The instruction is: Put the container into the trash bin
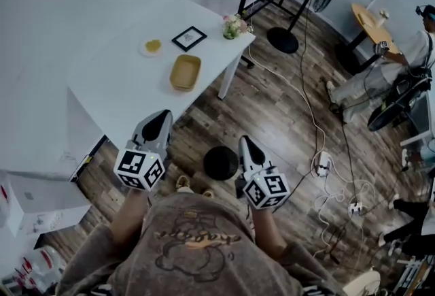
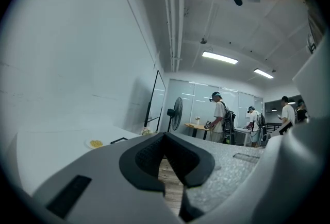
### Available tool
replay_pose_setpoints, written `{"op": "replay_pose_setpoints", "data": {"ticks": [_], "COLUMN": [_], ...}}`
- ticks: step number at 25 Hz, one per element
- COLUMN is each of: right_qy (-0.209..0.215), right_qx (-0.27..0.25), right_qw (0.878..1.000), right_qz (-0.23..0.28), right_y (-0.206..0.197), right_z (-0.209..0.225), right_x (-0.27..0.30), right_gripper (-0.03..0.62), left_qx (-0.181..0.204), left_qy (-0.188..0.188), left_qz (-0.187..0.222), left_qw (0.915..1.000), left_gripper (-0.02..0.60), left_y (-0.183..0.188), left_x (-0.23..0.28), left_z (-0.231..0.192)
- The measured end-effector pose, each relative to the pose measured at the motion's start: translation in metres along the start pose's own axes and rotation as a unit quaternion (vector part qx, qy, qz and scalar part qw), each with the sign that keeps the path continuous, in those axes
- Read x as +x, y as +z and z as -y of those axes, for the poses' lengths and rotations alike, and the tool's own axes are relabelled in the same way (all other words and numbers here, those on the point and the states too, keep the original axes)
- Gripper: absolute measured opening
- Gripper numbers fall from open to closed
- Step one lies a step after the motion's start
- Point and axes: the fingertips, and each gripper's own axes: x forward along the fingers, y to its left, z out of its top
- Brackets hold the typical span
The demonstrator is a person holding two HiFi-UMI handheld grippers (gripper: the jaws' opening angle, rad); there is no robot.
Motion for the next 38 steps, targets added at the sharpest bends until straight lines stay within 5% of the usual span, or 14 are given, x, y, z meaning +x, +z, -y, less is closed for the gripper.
{"op": "replay_pose_setpoints", "data": {"ticks": [12, 25, 38], "right_qy": [-0.009, -0.008, -0.027], "right_qx": [0.003, 0.003, 0.009], "right_qw": [1.0, 1.0, 0.999], "right_qz": [-0.004, -0.019, -0.031], "right_y": [0.004, 0.0, -0.005], "right_z": [0.012, 0.022, 0.04], "right_x": [0.029, 0.054, 0.066], "right_gripper": [0.001, 0.002, 0.002], "left_qx": [-0.003, -0.019, -0.038], "left_qy": [-0.011, 0.014, 0.055], "left_qz": [-0.004, -0.041, -0.088], "left_qw": [0.9999, 0.9989, 0.9939], "left_gripper": [0.01, 0.201, 0.229], "left_y": [-0.003, -0.022, -0.073], "left_x": [0.044, 0.086, 0.152], "left_z": [-0.017, -0.06, -0.132]}}
